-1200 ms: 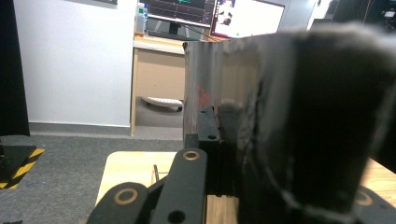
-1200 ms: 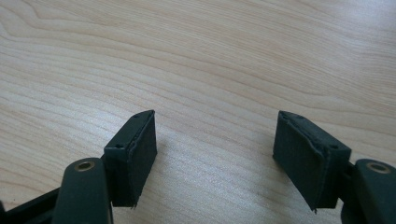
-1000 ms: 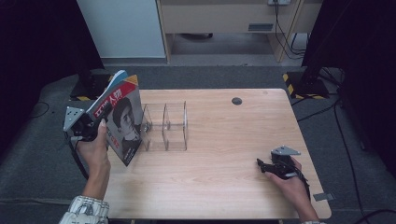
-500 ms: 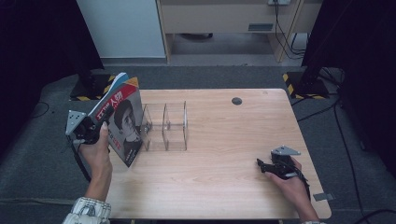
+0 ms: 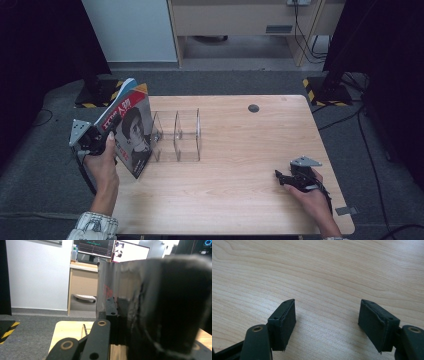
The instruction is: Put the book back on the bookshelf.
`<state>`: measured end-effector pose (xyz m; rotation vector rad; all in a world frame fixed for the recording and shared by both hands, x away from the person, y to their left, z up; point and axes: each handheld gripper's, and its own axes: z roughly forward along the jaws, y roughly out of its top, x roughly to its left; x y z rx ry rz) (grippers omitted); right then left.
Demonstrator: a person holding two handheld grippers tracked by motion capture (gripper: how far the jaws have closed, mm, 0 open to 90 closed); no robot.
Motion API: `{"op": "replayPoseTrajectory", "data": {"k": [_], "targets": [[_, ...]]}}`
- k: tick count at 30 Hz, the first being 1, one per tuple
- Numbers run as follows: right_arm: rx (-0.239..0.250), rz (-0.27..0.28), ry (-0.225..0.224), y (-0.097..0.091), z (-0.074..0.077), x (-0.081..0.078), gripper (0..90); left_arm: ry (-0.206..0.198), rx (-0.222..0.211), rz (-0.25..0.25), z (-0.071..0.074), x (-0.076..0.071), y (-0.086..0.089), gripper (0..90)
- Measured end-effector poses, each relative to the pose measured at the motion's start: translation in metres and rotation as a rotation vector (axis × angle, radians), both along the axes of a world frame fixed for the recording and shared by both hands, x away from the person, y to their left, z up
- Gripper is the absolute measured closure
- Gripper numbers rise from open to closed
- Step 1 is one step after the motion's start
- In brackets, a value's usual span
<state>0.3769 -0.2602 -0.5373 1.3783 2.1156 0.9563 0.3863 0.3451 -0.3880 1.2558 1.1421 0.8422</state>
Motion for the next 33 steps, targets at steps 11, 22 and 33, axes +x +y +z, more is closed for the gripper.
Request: {"op": "replayPoseTrajectory", "data": {"k": [11,22,33], "targets": [[0.001,-0.001,-0.001,0.0002,-0.0001,-0.0001,30.4,0.004,-0.031,-0.001,-0.0083,-0.0019,0.0077,84.0],[0.001,-0.002,-0.001,0.0002,-0.0002,-0.0001,30.4,0.017,-0.011,0.005,-0.0081,-0.0026,0.0053,81.9],[0.002,-0.002,-0.001,0.0003,-0.0002,-0.0002,30.4,0.034,-0.006,0.000,-0.0094,-0.0034,0.0079,66.3]]}}
